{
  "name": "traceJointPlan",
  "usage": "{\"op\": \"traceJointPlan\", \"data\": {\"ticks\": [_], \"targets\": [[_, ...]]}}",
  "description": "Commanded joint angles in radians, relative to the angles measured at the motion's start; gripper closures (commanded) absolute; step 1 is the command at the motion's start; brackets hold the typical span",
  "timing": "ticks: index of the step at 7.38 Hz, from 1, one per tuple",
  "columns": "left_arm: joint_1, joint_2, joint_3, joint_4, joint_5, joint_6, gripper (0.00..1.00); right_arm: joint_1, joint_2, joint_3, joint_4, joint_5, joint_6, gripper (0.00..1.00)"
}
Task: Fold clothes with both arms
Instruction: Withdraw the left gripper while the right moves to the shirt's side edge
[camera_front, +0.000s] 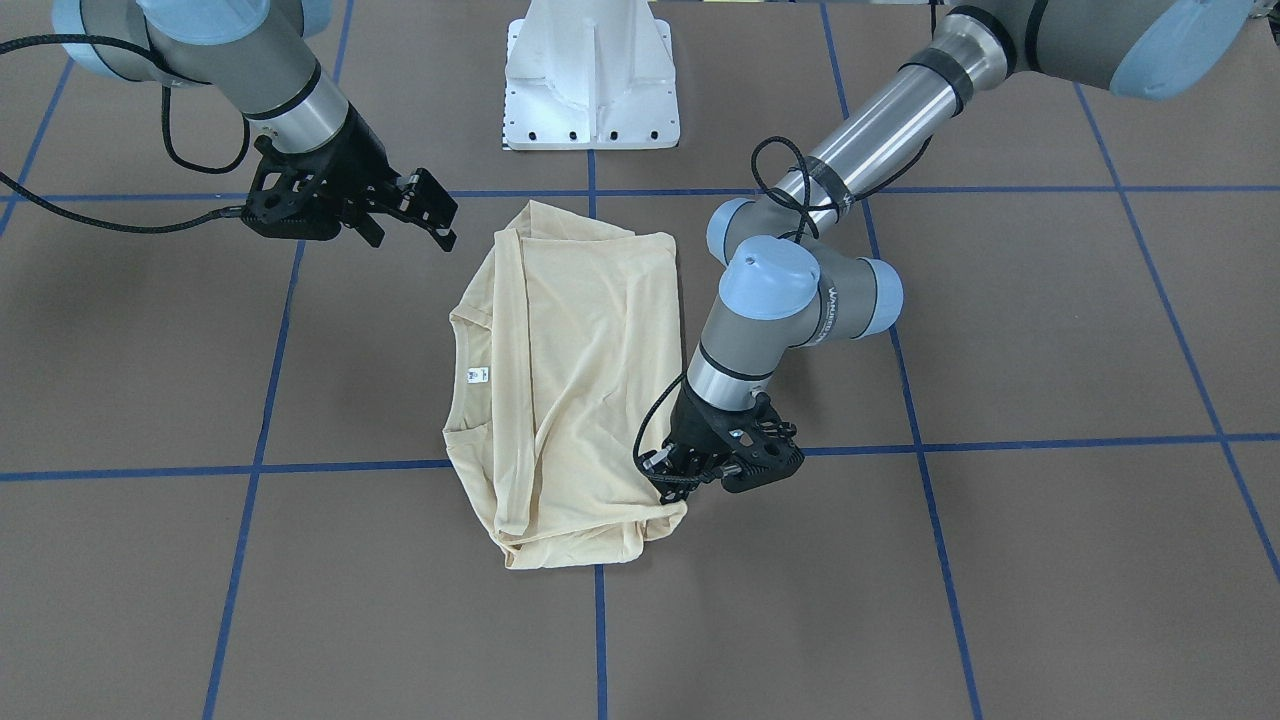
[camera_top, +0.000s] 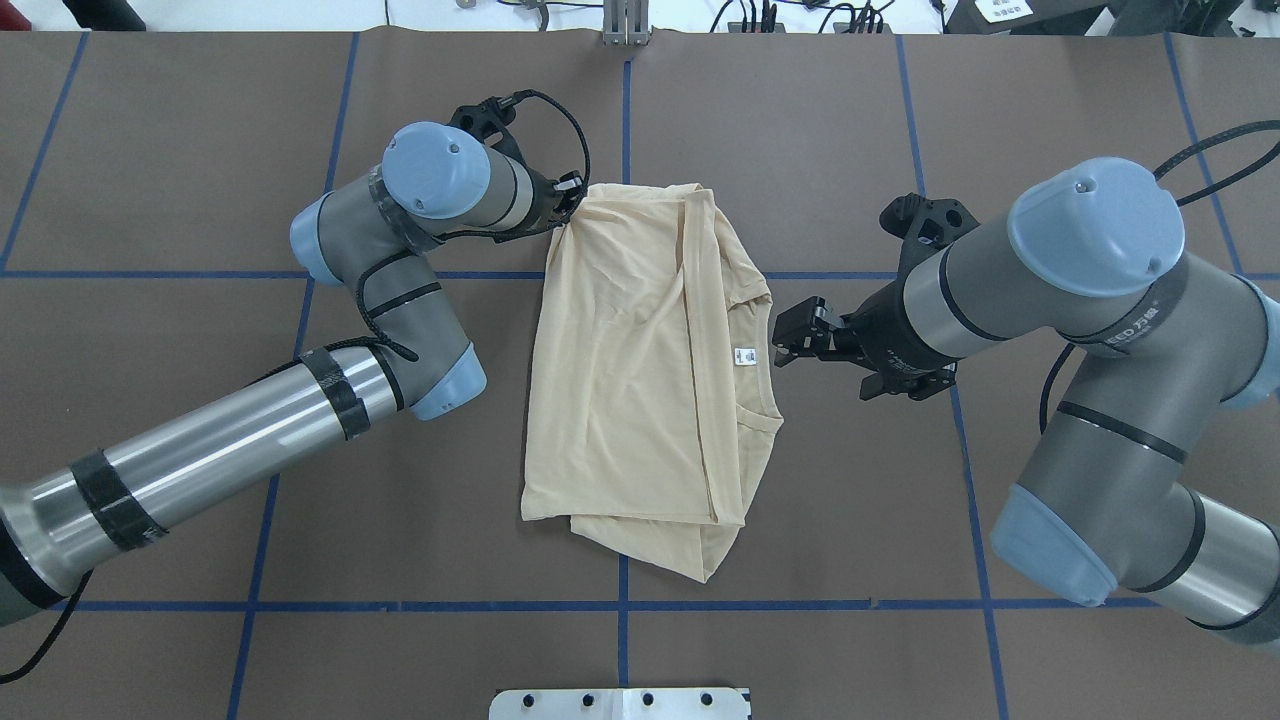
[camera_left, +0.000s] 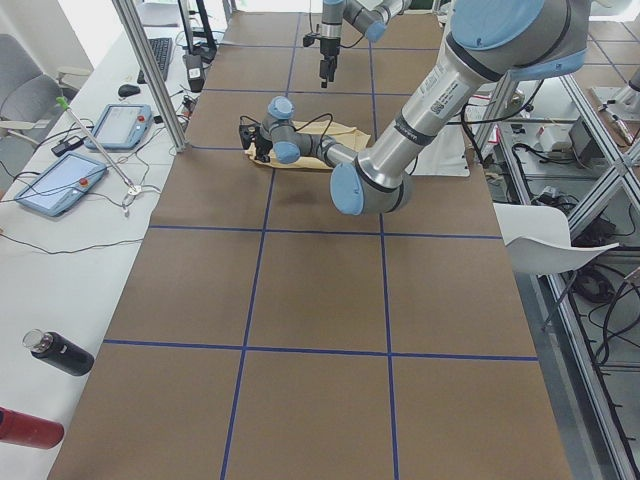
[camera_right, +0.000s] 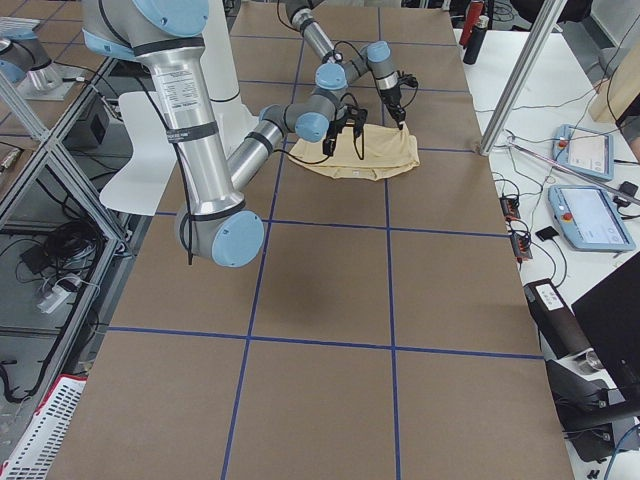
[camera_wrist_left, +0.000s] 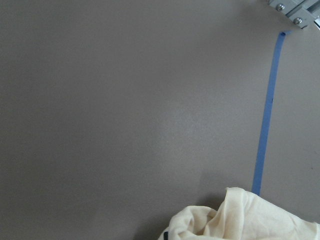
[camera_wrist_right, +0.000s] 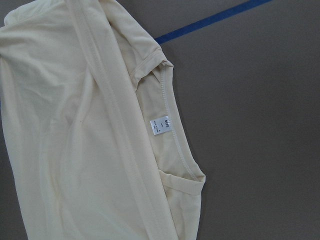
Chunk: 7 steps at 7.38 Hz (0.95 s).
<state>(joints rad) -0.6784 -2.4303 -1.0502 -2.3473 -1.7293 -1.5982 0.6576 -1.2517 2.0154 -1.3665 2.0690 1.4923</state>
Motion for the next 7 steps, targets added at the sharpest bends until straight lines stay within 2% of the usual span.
{"op": "traceJointPlan", "data": {"ticks": [1, 3, 5, 7], "targets": [[-0.021, -0.001, -0.019, -0.004, 0.001, 0.017, 0.00, -0.006, 0.005, -0.001, 0.001, -0.021, -0.029, 0.00], [-0.036, 0.054, -0.101, 0.006, -0.012, 0.061, 0.00, -0.028, 0.075, -0.050, -0.013, -0.055, -0.148, 0.00], [-0.047, 0.201, -0.279, 0.023, -0.050, 0.134, 0.00, -0.157, 0.096, -0.092, -0.023, -0.246, -0.257, 0.00], [-0.050, 0.293, -0.443, 0.115, -0.055, 0.188, 0.00, -0.209, 0.176, -0.165, -0.083, -0.331, -0.308, 0.00]]}}
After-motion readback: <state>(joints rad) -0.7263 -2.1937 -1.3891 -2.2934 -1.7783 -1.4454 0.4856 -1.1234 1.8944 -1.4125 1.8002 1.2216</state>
